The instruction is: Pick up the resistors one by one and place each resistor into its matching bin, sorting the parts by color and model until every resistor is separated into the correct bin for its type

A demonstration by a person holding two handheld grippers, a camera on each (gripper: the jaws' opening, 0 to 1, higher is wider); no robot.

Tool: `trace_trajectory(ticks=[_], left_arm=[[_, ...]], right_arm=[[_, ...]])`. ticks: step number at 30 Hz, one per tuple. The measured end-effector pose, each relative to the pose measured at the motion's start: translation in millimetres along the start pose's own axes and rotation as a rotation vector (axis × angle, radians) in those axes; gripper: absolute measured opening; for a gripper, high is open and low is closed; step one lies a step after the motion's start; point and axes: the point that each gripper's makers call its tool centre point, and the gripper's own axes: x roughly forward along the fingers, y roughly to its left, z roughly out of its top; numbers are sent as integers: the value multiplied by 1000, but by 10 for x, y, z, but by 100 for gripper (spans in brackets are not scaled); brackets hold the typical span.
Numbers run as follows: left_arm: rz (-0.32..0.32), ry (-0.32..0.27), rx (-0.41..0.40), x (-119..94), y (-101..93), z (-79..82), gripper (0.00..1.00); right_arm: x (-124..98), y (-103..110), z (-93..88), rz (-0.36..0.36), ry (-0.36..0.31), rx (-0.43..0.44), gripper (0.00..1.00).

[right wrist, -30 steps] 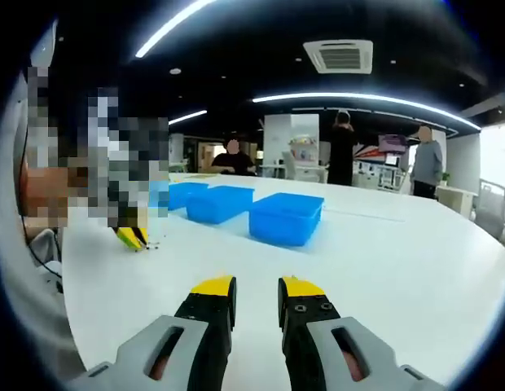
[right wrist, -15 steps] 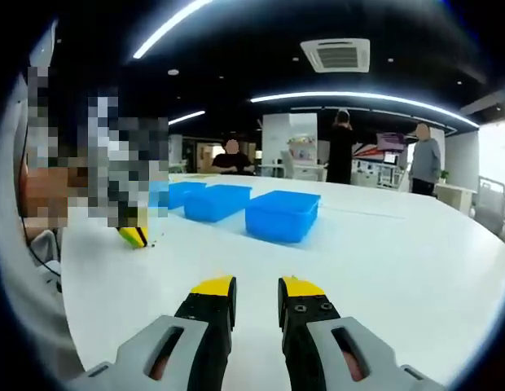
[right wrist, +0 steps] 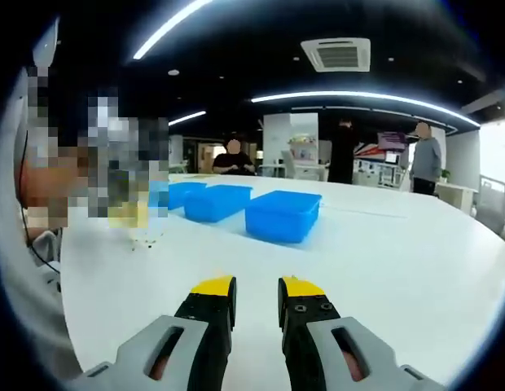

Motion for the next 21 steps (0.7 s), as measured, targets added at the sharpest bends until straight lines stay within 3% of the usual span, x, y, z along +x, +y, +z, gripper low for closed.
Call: trace_trajectory(ticks=[3,5,6,8,11,14,15,17,19,21], left_arm=[[100,-75,-19,-21,336,80,6],[162,-139,-75,-44,575,139,6],[174,-150,-83,-52,616,151,6],[320,-226,-123,-160,975,266,6],[442,-323,-168,-315,1285,414,6],[591,-348,-162,-464,1592,437,6],[618,-338,-196,-474,1669,386,6],[613,-315,-279,-440,1757,272,7],[637,-337,-334,-476,1840,233,11],[619,-334,-389,-476,1842,183,13]], right_arm=[[15,-5,2,1,2,2,23],[26,-1,13,5,1,0,23],[28,0,15,5,1,0,23],[44,10,38,12,-4,-4,23],[75,-4,51,16,-10,-3,23],[95,-13,74,20,-20,-1,23],[105,-18,75,21,-22,2,23],[126,-18,67,25,-17,4,23],[133,-1,75,31,-17,0,23],[140,17,92,37,-19,-4,23]])
